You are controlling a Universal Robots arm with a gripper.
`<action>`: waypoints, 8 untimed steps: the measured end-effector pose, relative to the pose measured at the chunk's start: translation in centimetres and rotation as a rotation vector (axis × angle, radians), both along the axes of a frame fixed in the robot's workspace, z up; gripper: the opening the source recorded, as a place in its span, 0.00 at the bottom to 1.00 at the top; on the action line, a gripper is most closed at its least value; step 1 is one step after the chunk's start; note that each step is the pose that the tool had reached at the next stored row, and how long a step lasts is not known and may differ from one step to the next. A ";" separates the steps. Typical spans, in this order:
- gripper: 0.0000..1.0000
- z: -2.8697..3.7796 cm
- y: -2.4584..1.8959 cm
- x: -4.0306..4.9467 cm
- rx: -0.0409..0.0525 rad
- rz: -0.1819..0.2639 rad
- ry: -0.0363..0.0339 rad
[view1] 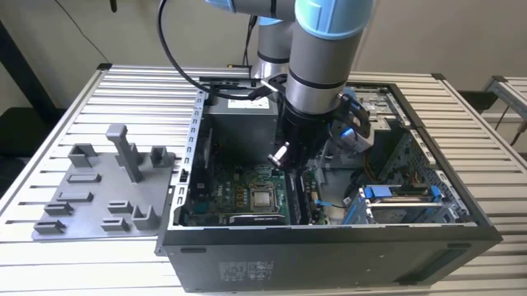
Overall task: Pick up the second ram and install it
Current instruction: 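Press down the second ram until it locks into place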
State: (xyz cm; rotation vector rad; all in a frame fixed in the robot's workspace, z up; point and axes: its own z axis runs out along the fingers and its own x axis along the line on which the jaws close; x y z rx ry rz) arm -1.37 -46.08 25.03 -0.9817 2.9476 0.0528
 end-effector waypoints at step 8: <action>0.11 -0.07 0.01 0.01 0.0332 0.102 -0.0003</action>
